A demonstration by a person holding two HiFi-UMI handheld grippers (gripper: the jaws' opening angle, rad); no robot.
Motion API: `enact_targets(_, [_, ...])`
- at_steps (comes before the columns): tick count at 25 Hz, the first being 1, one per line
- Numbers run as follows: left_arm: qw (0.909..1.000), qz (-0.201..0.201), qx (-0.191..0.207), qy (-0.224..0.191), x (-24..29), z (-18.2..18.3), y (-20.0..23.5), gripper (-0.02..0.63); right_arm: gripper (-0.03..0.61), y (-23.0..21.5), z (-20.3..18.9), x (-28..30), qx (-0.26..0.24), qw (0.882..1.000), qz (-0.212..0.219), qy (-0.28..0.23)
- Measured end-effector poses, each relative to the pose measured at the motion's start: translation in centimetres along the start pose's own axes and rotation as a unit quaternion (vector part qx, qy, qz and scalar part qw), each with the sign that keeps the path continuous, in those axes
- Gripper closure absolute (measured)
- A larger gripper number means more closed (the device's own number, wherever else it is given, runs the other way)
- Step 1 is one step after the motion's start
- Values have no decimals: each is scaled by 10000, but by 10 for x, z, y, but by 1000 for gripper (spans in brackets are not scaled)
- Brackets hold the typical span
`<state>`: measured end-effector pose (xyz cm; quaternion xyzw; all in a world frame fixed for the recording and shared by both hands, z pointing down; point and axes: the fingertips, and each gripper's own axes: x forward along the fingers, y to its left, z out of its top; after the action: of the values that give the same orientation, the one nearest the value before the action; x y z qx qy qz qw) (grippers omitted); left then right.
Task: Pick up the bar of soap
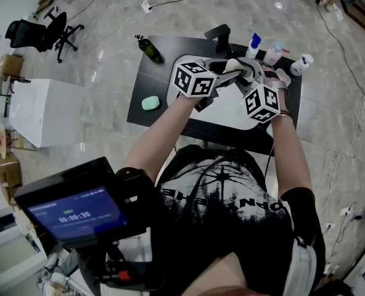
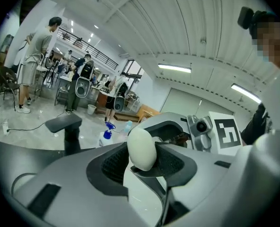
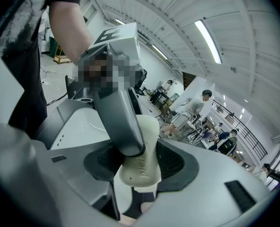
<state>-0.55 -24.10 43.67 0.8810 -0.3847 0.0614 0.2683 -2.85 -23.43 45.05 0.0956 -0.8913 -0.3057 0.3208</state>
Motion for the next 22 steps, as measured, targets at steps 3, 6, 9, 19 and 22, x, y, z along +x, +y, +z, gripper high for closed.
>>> enact_targets(3, [9997,193,-89,-140,-40,1,8,436,365,11,37,13,-145,9997,147,-142])
enact_targets(6, [9989,370,-171,-229,-78,-6,24,436,365,26,70,34,-246,9989,285,-273])
enact_targets(9, [9976,556,-266,-318,-107,-15,44,436,365,41,93,59,-343,9976,444,-411])
enact_targets(19, [9895,1224,-523,-556,-211,-40,85,437,365,89,180,116,-629,9899,891,-904])
enact_targets(22, [9869,1387,-562,-604,-233,-49,97,437,365,102,197,132,-692,9873,984,-1039])
